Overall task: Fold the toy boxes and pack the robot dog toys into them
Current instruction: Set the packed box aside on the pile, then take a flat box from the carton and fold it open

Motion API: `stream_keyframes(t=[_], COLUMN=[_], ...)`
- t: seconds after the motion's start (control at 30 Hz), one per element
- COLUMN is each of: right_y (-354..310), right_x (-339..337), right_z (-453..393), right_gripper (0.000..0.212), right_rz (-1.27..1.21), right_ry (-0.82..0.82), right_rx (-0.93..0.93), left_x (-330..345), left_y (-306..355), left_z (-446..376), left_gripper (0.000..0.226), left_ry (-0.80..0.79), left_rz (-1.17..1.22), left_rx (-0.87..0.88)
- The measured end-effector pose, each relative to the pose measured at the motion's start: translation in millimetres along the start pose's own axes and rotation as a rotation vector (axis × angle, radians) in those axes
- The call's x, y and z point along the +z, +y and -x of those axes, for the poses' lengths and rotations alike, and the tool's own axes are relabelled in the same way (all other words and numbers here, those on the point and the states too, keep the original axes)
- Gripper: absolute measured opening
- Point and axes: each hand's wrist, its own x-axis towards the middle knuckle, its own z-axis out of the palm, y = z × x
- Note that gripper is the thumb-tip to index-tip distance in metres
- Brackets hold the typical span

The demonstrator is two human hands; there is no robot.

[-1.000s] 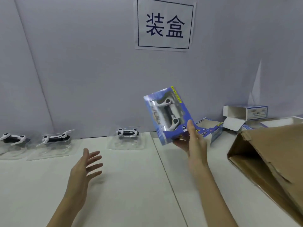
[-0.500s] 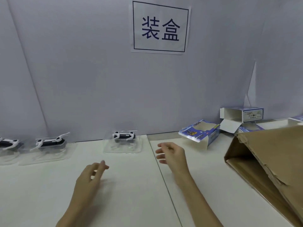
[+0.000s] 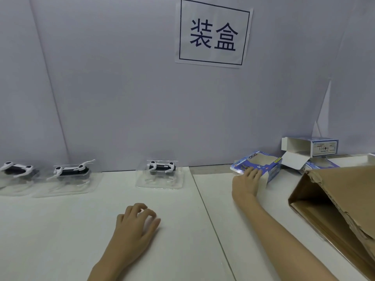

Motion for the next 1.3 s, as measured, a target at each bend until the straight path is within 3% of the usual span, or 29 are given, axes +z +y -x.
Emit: stream_keyframes(t=[0.1, 0.23, 0.37, 0.53, 0.7, 0.8, 1.0, 1.1, 1.2, 1.3], right_y=[-3, -10, -13, -14, -13, -4, 1, -2, -5, -10], right_x=[-1, -18, -43, -70, -79, -85, -94, -95, -95, -93], right_z=[11, 39, 60, 93, 122, 131, 140, 142, 141, 142], right_gripper=[0.043, 0.033, 0.042, 0.043, 0.035, 0.031, 0.03, 0.035, 0.043, 0.056], right_rz=[-0.038, -0.31, -0.709, -1.19, -1.371, -1.467, -1.598, -1.586, -1.59, -1.753], right_ry=[0.117, 0.417, 0.951, 1.145, 1.173, 1.162, 1.037, 0.951, 0.875, 0.648], right_rx=[-0.004, -0.035, -0.077, -0.137, -0.254, -0.376, -0.596, -0.633, -0.596, -0.583], left_x=[1, 1, -1, -5, -13, -20, -28, -33, -36, -38], left_y=[1, 1, 2, 5, 22, 35, 47, 41, 40, 46], left_z=[0, 1, 2, 4, -1, -2, 0, 0, 3, 5], left_gripper=[0.023, 0.021, 0.027, 0.051, 0.094, 0.103, 0.099, 0.093, 0.084, 0.08], left_ry=[0.004, 0.012, 0.079, 0.137, 0.26, 0.354, 0.517, 0.507, 0.48, 0.461], left_rz=[-0.016, -0.007, 0.073, 0.163, 0.201, 0.271, 0.242, 0.213, 0.288, 0.492], left_rx=[0.011, 0.012, 0.041, 0.111, 0.23, 0.32, 0.414, 0.44, 0.368, 0.202])
